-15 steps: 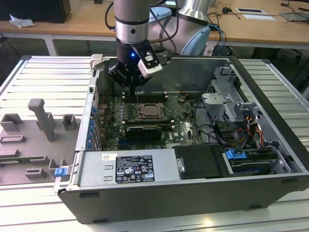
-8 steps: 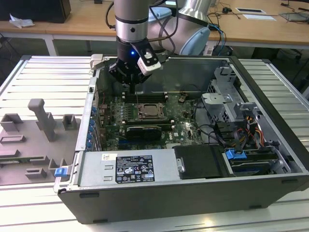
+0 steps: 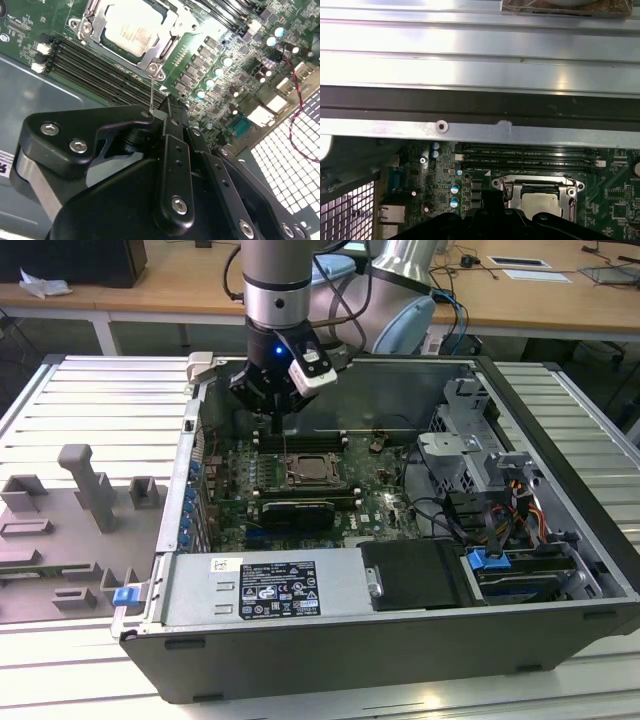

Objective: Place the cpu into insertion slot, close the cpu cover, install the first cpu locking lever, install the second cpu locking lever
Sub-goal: 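Install the first cpu locking lever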

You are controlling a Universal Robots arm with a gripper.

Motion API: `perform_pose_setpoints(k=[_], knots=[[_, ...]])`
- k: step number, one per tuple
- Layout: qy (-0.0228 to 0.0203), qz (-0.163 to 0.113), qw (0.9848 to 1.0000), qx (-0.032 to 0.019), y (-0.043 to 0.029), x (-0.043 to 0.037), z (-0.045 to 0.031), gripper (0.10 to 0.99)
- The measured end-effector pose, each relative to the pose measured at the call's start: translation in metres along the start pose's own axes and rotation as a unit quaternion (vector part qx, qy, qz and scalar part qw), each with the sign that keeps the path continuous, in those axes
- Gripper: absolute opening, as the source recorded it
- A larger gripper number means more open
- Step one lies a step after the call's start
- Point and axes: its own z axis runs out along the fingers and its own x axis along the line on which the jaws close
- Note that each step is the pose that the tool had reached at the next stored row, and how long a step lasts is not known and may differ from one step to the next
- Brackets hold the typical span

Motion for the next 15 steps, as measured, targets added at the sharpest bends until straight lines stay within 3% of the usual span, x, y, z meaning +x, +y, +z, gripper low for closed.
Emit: perform_pose_setpoints(k=[15], knots=[[0.0, 0.0, 1.0, 0.0, -0.0009, -0.0185, 0.0059, 0.106]])
